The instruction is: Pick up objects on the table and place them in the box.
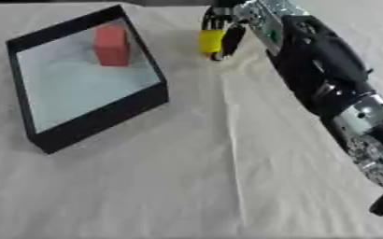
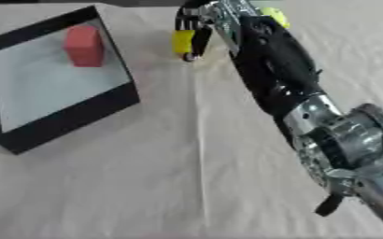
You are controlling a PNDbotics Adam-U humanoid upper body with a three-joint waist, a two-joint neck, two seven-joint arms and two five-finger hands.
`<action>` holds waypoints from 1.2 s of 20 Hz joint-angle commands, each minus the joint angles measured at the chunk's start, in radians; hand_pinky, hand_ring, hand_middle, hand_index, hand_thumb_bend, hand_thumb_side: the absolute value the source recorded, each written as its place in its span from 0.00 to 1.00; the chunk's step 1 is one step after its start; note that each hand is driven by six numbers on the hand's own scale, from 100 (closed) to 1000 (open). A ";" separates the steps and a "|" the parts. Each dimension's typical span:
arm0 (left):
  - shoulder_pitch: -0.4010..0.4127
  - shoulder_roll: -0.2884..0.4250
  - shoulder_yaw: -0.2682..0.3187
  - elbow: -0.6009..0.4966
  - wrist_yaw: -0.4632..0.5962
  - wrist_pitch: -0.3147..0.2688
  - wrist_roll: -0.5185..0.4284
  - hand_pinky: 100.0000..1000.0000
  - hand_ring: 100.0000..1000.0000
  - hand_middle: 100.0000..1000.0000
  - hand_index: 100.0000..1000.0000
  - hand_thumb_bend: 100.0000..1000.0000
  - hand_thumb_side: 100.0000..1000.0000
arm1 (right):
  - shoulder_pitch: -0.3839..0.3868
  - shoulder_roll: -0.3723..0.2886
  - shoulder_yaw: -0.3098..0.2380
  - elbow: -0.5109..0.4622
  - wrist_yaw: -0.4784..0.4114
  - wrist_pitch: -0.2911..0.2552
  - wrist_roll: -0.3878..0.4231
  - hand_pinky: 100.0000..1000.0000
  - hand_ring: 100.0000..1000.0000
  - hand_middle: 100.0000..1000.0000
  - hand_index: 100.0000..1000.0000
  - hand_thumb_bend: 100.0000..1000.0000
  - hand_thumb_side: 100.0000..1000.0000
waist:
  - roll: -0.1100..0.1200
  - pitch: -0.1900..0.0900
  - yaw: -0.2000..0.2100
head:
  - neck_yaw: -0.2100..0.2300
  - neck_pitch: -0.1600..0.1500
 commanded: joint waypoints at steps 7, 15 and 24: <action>-0.007 0.007 0.001 -0.014 0.001 -0.001 -0.009 0.88 0.72 0.75 0.77 0.05 0.88 | -0.017 0.003 0.005 -0.021 0.070 0.014 -0.151 0.77 0.66 0.53 0.72 0.33 0.00 | 0.005 -0.012 0.006 | -0.008 -0.001; -0.009 0.006 -0.001 -0.014 0.005 -0.002 -0.015 0.88 0.72 0.75 0.77 0.06 0.88 | -0.012 0.015 0.007 -0.005 0.075 0.009 -0.322 0.70 0.54 0.39 0.54 0.33 0.00 | 0.006 -0.008 0.008 | -0.011 -0.001; -0.007 0.006 0.001 -0.013 0.004 0.000 -0.023 0.88 0.72 0.75 0.77 0.06 0.89 | -0.017 0.008 0.002 -0.008 0.016 -0.011 -0.316 0.66 0.49 0.33 0.47 0.34 0.00 | 0.006 -0.010 0.004 | -0.010 -0.001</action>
